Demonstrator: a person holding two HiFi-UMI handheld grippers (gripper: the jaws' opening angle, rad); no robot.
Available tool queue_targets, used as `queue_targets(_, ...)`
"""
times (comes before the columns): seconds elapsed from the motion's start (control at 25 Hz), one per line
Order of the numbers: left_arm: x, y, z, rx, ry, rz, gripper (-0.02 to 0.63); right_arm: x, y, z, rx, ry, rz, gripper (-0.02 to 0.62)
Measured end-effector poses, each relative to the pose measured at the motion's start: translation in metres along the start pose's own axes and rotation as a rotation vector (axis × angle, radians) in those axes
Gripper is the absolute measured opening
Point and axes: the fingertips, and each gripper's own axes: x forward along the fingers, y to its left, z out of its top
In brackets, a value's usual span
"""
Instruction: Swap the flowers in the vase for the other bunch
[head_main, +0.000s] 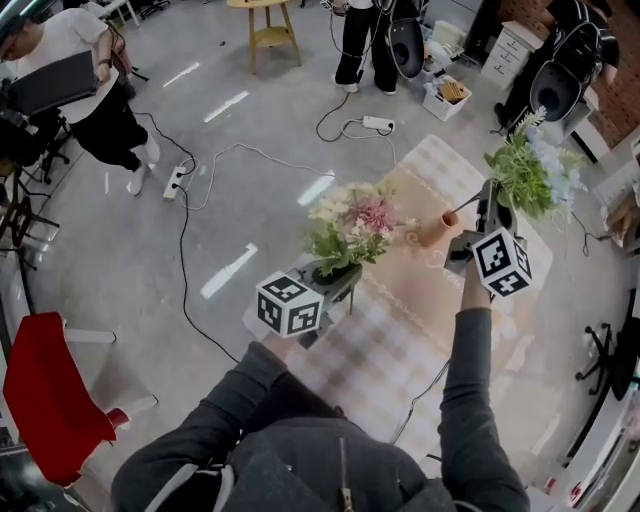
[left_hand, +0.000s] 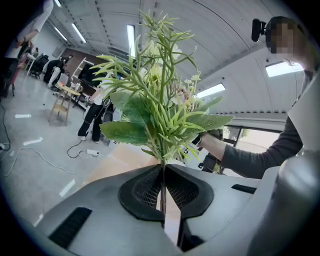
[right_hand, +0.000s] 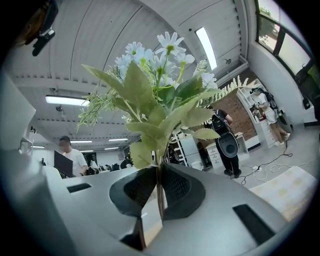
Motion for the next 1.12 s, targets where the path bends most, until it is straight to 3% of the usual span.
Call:
queue_targets(0.84,0.001,0.007,-0.011,-0.044,0.016,0.042,0.026,-0.009,-0.008,-0.098,-0.06,0.118,0.041,0.031)
queue_targets(1.12,0.001,0.006,-0.012,-0.055,0.021,0.051,0.026,-0.011,-0.008,-0.111,-0.109,0.147,0.042,0.031)
